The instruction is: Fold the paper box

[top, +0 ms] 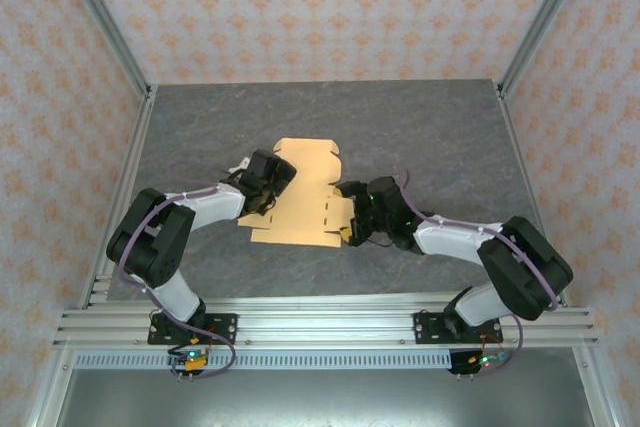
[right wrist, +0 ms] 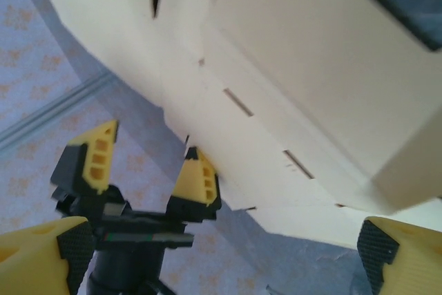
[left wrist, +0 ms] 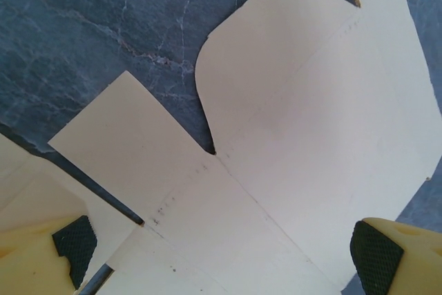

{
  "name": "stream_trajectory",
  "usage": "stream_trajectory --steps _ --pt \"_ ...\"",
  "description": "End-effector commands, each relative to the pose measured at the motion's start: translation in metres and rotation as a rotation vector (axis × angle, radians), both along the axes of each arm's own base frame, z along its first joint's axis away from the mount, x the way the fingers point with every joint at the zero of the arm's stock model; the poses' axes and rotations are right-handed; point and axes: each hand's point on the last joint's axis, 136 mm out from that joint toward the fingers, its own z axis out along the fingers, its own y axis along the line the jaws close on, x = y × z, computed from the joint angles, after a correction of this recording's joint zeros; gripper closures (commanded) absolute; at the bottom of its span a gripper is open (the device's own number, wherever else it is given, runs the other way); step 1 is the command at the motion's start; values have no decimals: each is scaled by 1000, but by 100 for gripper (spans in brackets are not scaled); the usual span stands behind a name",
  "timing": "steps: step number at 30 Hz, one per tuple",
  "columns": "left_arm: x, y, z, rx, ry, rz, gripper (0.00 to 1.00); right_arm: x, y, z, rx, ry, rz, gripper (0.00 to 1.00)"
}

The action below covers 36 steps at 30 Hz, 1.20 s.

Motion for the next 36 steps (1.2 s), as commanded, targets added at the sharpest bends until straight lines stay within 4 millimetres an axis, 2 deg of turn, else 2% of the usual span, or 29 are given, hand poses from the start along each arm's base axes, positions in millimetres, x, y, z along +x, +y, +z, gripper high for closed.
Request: stream_trajectory --steps 1,8,13,18,26,28,30,36 --pt "-28 5 -37 -54 141 102 0 5 -15 -1 -20 -16 -114 0" --pt "-25 -14 -32 -172 147 99 0 2 -32 -17 -79 -12 -173 1" --pt "-29 -18 -31 -185 153 93 0 17 -46 -24 -146 -92 -244 13" --pt "-33 -13 -28 -152 146 101 0 26 -49 -29 -163 -144 -262 25" --pt "-38 -24 -31 -203 163 85 0 37 -53 -26 -215 -212 -268 36" --pt "-39 -29 -28 -235 160 81 0 40 -53 -23 -214 -242 -270 40" --pt "-36 -34 -22 -274 143 74 0 43 -51 -18 -221 -275 -255 41" --pt "-37 -39 -3 -284 119 37 0 59 -35 24 -247 -495 -158 43"
